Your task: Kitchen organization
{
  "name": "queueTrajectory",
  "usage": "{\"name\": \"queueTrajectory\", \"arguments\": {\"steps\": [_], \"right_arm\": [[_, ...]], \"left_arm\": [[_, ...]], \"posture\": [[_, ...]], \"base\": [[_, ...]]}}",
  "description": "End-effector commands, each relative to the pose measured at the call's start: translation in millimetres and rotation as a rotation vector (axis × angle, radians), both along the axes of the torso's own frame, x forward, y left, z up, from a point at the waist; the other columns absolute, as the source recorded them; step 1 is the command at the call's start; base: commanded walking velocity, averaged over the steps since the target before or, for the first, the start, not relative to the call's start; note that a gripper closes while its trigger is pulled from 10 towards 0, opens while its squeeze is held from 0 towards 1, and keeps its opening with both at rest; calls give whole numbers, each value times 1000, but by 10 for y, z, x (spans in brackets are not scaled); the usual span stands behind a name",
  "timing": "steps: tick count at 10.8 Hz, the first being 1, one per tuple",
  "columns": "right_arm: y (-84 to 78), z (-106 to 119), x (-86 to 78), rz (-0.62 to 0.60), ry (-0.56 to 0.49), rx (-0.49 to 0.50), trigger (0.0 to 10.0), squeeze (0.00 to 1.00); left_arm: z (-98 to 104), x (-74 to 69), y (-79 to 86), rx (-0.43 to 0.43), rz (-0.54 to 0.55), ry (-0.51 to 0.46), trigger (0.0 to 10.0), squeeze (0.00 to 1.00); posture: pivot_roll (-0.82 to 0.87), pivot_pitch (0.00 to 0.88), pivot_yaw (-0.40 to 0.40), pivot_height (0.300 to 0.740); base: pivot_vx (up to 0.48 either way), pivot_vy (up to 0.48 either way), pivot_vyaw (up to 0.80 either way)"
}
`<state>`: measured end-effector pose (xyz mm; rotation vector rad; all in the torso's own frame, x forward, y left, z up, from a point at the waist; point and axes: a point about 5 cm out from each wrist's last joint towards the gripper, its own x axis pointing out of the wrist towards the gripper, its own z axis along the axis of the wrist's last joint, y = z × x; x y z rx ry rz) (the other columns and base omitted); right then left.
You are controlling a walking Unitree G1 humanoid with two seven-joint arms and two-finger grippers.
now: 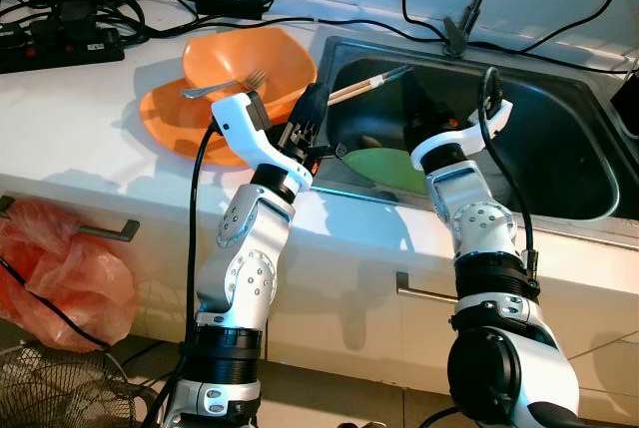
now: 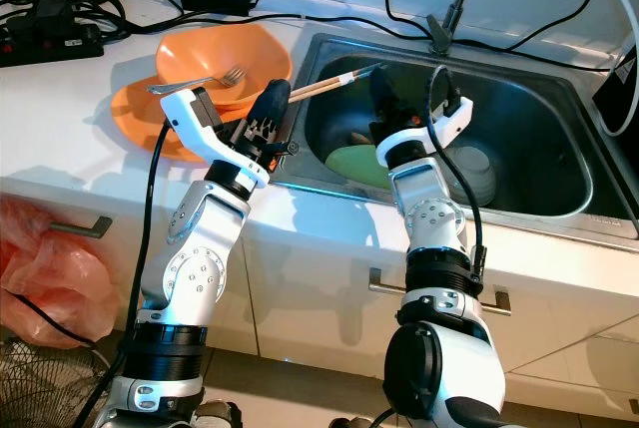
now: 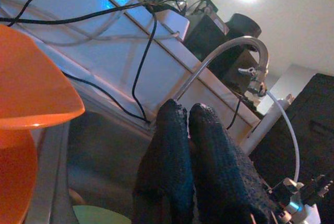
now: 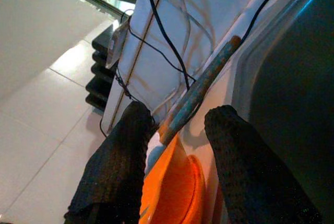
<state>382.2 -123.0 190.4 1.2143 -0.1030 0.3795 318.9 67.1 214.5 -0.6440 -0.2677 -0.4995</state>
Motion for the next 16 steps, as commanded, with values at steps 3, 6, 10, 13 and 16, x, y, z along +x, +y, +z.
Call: {"name": "queueTrajectory", "arguments": {"steps": [3,6,10,13,16], "right_arm": [[-52,-6,-21,-14,-2,-10,10000,0],[-62,-7,-21,-16,1,-22,10000,0],[-57,-14,-24,-15,3,-27,10000,0],[-58,-19,-22,-18,7,-29,10000,0],[-63,-24,-20,-25,11,-29,10000,0]], "left_arm": [[-8,-25,-83,-8,-50,5,10000,0],[-14,-41,-122,-1,-79,5,10000,0],[-16,-62,-149,-4,-112,3,10000,0],[-29,-77,-166,0,-137,10,10000,0],[-44,-108,-200,12,-180,15,10000,0]], "posture": [[133,82,-83,740],[132,85,-86,740],[132,86,-86,740],[132,87,-86,740],[131,88,-84,740]], "base": [[0,0,0],[0,0,0],[0,0,0],[0,0,0],[0,0,0]]}}
